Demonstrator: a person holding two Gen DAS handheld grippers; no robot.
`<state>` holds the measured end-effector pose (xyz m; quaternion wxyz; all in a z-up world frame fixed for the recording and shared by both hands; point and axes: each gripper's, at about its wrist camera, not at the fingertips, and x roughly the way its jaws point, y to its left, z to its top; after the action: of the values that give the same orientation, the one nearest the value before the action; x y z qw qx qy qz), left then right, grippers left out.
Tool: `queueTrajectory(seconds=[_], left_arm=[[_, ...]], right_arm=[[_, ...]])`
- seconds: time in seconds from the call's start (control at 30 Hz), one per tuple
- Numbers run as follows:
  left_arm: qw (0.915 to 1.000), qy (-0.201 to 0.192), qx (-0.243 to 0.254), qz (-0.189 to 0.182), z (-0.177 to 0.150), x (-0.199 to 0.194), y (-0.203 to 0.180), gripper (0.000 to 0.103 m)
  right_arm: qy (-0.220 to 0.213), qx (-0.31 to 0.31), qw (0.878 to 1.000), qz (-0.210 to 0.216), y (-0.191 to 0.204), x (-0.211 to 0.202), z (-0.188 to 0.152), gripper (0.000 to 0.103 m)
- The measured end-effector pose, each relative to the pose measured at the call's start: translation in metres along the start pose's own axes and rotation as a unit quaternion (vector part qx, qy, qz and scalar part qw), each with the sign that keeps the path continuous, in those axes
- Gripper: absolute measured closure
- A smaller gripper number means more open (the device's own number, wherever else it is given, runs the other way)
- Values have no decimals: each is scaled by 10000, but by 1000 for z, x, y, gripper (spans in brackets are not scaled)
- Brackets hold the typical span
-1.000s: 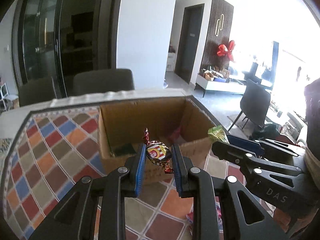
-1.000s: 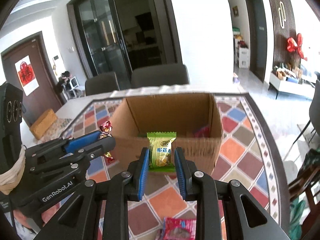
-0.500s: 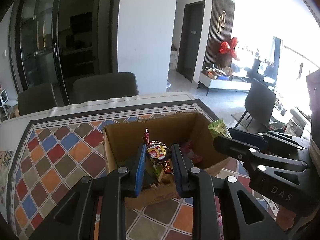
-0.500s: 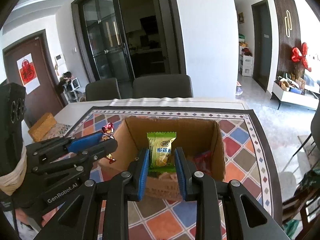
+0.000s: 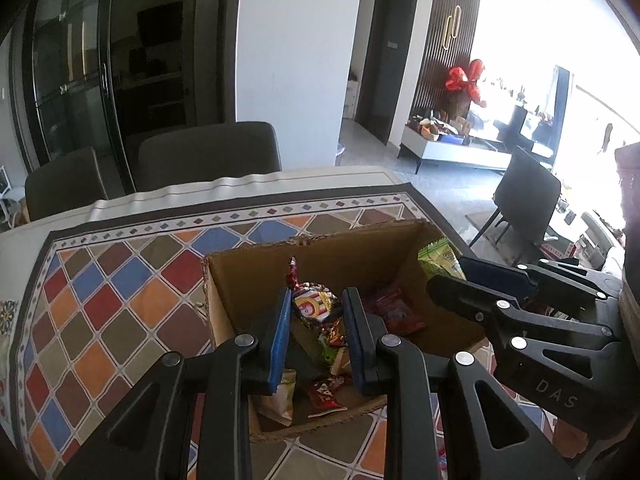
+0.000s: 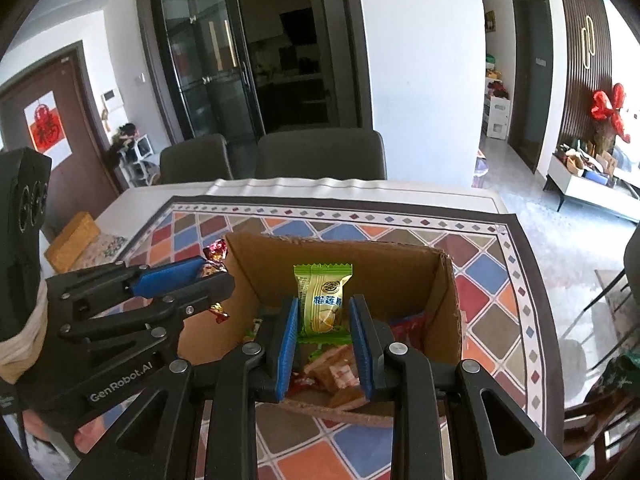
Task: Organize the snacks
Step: 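Carry the cracker pack and toffee over the box and open both tools, then move both tools back toward the pink wafer pack on the table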
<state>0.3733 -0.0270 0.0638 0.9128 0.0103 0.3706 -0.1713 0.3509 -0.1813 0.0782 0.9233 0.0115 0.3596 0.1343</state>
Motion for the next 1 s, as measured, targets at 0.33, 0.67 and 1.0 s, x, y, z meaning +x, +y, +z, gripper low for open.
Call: queueTrajectory(seconds=[0.33,0.67,1.0], left_arm=[[9994,-197,225,161,-15,-23,-13,61],[9966,-476,671,33,-43,-63,-52,56],[9917,-321,1210,-277,-83,-73,-92,52]], right_arm=[[-121,-130,9995,-268,3,-16,-9,63],[-280,-211,9981,-510,1,-66,-44,63],[-241,58,9979,-606,-15,-102,-92,63]])
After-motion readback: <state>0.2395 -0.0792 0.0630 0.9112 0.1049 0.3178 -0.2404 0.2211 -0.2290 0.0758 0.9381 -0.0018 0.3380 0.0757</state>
